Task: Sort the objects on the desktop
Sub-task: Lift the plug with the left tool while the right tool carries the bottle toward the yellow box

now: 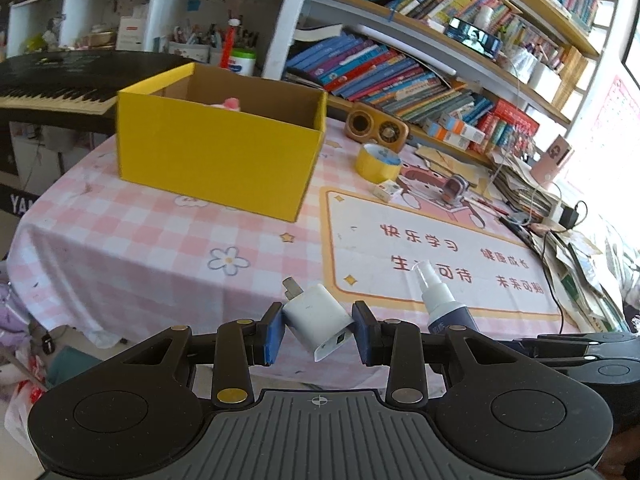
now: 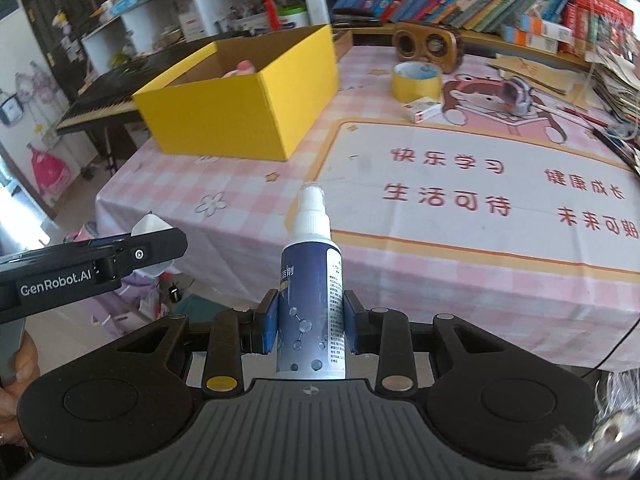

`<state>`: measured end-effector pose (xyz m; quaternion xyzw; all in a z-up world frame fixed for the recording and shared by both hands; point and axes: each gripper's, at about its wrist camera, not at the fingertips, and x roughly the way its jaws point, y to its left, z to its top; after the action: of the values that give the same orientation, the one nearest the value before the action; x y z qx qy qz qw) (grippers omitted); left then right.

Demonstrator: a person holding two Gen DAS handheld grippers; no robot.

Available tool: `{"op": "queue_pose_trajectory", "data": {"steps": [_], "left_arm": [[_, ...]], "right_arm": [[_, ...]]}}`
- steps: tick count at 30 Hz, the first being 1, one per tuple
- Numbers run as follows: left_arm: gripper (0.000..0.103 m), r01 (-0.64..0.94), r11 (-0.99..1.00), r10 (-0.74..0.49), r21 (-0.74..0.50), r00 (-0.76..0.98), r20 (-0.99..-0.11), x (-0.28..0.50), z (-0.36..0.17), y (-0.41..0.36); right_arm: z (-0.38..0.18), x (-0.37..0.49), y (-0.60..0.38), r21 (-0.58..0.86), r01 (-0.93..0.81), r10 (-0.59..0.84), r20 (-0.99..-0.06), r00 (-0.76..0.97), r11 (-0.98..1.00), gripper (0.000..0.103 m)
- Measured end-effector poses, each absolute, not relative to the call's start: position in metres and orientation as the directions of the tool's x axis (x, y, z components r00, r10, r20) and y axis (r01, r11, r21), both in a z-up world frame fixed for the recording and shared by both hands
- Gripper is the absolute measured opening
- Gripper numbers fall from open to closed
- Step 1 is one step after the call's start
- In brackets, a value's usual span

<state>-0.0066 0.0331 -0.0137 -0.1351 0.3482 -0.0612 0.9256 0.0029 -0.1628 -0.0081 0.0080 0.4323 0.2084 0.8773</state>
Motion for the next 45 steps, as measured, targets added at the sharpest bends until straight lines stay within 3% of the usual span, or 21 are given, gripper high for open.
{"op": "queue_pose_trajectory", "data": {"steps": [13,45], "left_arm": [[0.035,-0.087,0.945,-0.136,-0.314,0.772,-0.621,-0.028,-0.013,0.068],[0.035,-0.121,0.960,-0.058,-0.251,0.794,-0.605,-0.007,-0.003,0.084]], "right_arm": [[-0.003,-0.002,-0.124,0.170,-0.450,0.411,-0.752,0.516,0.877,0.030],[0.003,0.037,-0.094,0.202,-0.528,0.495,-0.711,0.500,0.825,0.030]]}}
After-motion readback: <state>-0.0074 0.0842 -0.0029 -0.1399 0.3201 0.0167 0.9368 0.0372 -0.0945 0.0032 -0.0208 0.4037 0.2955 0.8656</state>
